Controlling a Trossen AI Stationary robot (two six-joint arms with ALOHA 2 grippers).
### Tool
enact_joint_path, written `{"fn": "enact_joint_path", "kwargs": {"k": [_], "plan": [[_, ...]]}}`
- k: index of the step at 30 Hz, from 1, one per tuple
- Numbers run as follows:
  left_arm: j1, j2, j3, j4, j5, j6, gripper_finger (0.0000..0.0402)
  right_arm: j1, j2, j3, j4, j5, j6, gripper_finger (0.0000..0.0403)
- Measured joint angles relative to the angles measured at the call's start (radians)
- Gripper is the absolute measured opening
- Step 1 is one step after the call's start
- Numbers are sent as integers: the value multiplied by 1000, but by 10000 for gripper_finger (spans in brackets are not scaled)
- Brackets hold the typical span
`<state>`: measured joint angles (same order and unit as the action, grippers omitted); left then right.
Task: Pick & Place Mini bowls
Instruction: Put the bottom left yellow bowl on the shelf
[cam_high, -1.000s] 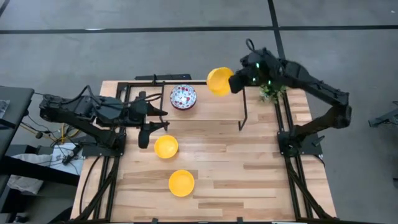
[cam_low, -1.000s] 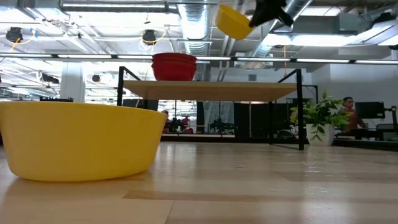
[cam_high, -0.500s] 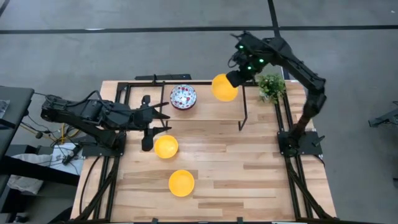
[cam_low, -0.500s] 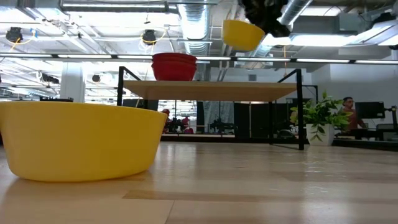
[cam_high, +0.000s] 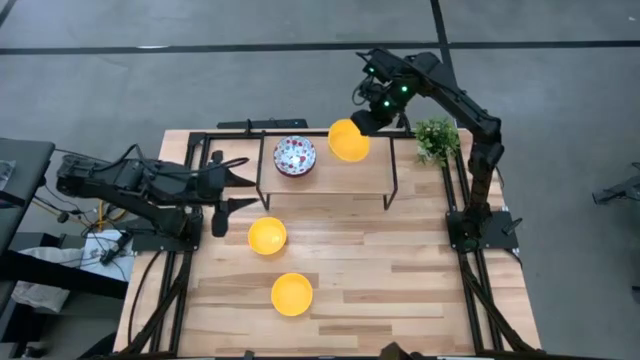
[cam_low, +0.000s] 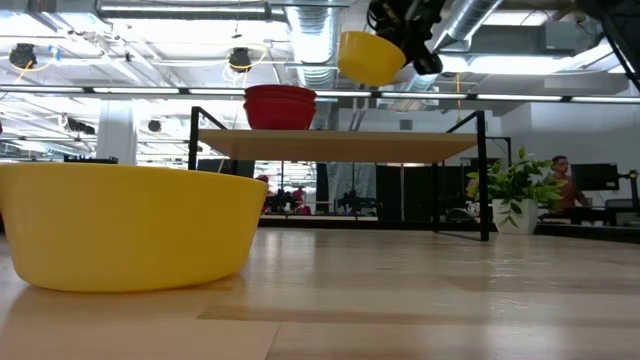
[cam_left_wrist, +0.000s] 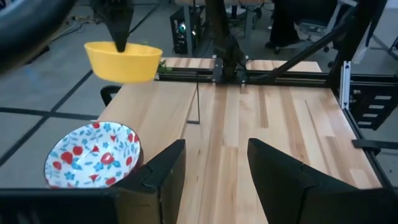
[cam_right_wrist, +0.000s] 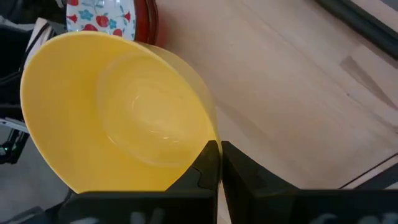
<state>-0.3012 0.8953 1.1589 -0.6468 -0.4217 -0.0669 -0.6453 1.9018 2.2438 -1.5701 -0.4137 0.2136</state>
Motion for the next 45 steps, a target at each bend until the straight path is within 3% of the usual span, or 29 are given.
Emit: {"fn": "enact_joint_path", "kwargs": {"k": [12, 19, 31, 45], "plan": [[0, -92, -113, 4, 1, 10, 173, 10, 3, -1, 0, 75, 75, 0], [0, -96, -160, 10, 1, 17, 172, 14, 2, -91, 0, 88, 113, 0], [0, -95, -172, 20, 0, 18, 173, 16, 2, -229, -1, 165, 118, 0], [0, -95, -172, 56, 0, 18, 171, 24, 2, -238, -1, 178, 101, 0]]}}
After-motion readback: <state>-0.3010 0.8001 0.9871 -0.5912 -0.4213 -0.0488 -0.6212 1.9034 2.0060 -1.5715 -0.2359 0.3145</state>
